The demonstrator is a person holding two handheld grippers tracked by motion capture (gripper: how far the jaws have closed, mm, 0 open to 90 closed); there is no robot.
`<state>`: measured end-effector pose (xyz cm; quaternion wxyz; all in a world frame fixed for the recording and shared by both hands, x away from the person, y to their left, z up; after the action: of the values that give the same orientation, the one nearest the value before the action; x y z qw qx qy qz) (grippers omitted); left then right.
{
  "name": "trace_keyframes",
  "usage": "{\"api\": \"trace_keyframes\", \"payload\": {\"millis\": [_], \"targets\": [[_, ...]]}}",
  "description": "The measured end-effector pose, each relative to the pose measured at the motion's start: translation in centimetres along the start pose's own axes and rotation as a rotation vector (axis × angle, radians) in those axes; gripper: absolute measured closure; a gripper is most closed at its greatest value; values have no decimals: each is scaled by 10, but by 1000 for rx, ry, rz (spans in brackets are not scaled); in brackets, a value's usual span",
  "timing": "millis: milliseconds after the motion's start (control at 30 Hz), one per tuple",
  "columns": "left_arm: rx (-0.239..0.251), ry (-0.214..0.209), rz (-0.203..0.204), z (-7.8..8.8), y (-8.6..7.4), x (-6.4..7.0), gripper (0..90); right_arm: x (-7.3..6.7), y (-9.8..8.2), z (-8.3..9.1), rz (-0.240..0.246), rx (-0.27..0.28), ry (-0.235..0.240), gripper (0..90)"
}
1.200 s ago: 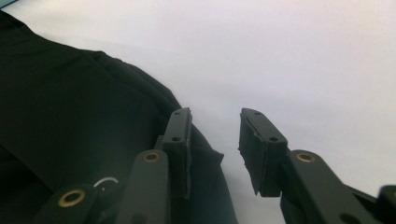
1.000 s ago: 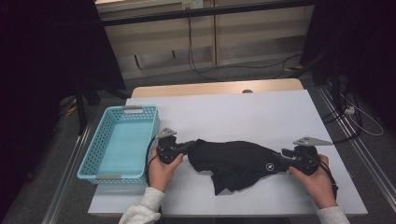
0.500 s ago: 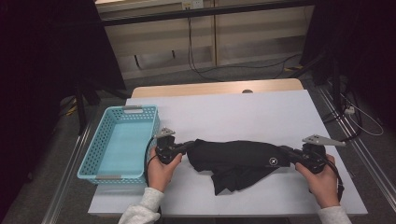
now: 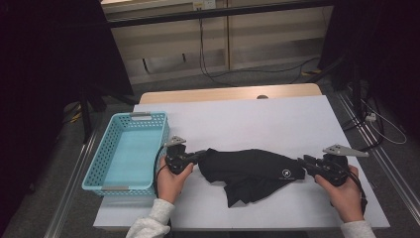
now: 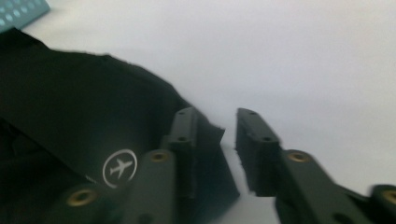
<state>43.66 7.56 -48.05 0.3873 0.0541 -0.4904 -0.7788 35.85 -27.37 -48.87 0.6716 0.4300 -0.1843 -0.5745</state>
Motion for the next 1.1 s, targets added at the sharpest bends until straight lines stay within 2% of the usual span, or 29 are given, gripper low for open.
{"api": "trace_keyframes", "payload": {"millis": [67,133,233,333,467,500,600,733,900,1000,1100], "targets": [[-2,1,-2,1,0,0,887,-3,-7,-4,-2,-43,15,565],[-2,1,-1,1,0,1,887,-8,-14,-8,11,-69,24,551],[-3,5,-4,2,0,0,886,-11,-18,-12,27,-101,15,594],[-2,0,4,2,-1,0,886,-10,-21,-15,13,-115,21,665],[-2,-4,5,2,-2,2,886,-12,-20,-14,18,-104,54,845],[-1,-4,5,2,-1,2,886,-14,-19,-13,23,-102,66,851],[3,-2,8,4,0,1,886,-14,-13,-8,34,-65,60,863],[11,0,7,6,1,1,886,-11,-3,2,6,12,61,865],[15,-9,5,5,2,4,886,-7,7,13,-3,83,33,867],[9,-17,3,2,1,5,884,-5,7,13,-7,87,28,866],[5,-17,5,1,-1,4,881,-5,2,10,4,63,22,866]]}}
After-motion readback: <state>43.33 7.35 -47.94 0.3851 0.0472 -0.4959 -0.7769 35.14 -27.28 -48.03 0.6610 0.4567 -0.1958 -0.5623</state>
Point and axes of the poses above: each handheld gripper's, and its own axes: z roughly backward along the jaws, y roughly out of its top, x roughly to its right, the point moved 8 cm from there along -z, roughly forward along the jaws, and after that the axes turned 4 degrees about -z, right-handed, at the moved point
